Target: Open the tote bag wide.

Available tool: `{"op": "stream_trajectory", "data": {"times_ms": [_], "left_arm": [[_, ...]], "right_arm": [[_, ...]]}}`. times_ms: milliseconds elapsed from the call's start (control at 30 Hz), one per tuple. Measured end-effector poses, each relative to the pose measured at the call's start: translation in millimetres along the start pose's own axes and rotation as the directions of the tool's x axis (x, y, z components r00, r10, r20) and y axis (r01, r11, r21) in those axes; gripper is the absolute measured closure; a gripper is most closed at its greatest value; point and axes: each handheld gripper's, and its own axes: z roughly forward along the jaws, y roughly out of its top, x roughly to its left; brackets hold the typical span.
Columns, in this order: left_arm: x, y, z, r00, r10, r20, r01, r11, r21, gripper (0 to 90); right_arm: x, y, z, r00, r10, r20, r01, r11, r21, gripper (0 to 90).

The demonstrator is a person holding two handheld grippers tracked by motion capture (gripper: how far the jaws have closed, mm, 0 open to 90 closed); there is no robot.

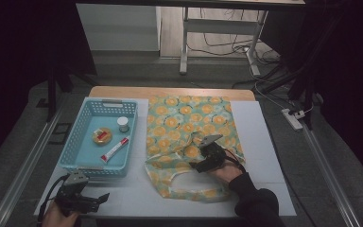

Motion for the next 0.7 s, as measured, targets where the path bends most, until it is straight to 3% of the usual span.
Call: {"op": "stream_trajectory", "data": {"times_ms": [233,433,700], "left_arm": [[0.0,0.1,0.1,1.0000,0.001,-0.001,-0.001,1.0000,0.001,0.8],[-0.2,0.1,0.0,1.0000,0.002,-0.001,-0.002,1.0000,0.000,0.8],[-0.2,0.2,0.1,1.0000,0.003,-0.001,-0.003,1.0000,0.001,0.8]], "right_arm": [[-0.4,-1.0,-7.4,0.9990,-0.024,-0.038,0.024,1.000,0.006,68.2],[-0.5,1.2,-9.2,0.9974,-0.041,-0.060,0.043,0.999,0.025,89.3],[-3.4,11.3,-19.6,0.9946,-0.024,-0.101,0.024,1.000,-0.004,89.8]]}}
